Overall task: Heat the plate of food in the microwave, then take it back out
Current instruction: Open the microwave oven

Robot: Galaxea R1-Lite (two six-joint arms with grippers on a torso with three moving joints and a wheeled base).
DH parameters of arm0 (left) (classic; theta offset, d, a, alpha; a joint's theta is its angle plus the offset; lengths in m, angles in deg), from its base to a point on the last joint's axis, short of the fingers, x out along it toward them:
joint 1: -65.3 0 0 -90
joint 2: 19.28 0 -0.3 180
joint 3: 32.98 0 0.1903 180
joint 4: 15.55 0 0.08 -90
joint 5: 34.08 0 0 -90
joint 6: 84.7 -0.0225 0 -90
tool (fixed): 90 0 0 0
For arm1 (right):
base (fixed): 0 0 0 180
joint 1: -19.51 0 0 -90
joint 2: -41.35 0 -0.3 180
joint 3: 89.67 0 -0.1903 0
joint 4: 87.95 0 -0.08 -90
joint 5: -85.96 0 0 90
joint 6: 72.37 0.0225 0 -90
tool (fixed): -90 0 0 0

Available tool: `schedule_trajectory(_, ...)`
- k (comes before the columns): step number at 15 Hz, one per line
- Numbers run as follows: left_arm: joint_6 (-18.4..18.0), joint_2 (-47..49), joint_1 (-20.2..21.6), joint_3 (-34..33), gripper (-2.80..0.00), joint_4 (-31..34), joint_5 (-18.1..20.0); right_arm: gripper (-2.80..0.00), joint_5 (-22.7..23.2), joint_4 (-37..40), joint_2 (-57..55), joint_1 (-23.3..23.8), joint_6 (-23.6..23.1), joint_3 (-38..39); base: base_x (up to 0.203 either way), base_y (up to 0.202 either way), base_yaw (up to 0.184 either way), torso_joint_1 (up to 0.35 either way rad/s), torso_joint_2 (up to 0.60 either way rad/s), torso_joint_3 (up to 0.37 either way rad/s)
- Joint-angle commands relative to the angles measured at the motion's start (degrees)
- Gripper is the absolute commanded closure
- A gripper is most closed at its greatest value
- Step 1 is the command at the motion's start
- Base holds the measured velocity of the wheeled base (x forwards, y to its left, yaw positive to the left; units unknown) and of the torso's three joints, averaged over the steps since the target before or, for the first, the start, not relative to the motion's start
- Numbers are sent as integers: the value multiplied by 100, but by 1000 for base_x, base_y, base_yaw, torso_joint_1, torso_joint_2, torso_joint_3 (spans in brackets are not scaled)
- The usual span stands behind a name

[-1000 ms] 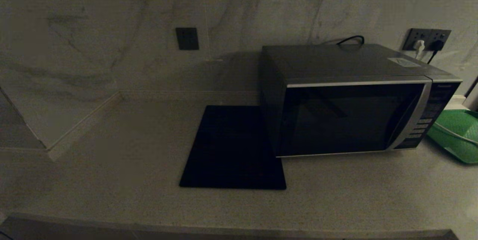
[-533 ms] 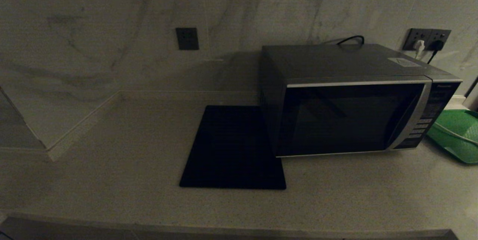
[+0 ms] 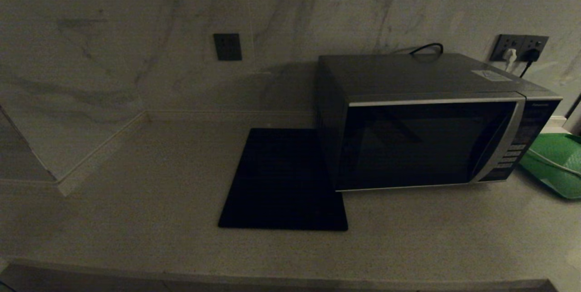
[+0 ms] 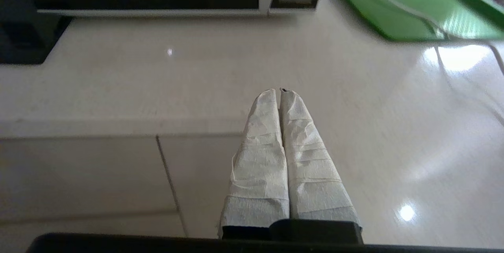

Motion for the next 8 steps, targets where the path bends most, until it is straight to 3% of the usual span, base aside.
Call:
schedule_trajectory(1,3,-9,0,0,0,-2,-3,0,140,-487,-5,-5,-14,388,0,0,0,0,0,0)
schedule_trajectory(6,3,-9,0,0,0,-2,-3,0,828,-481,-5,-5,-1,414,0,0,0,0,0,0)
schedule_trajectory(8,3,-9,0,0,0,-2,-3,0,855,-466,-5,-5,52,414,0,0,0,0,0,0)
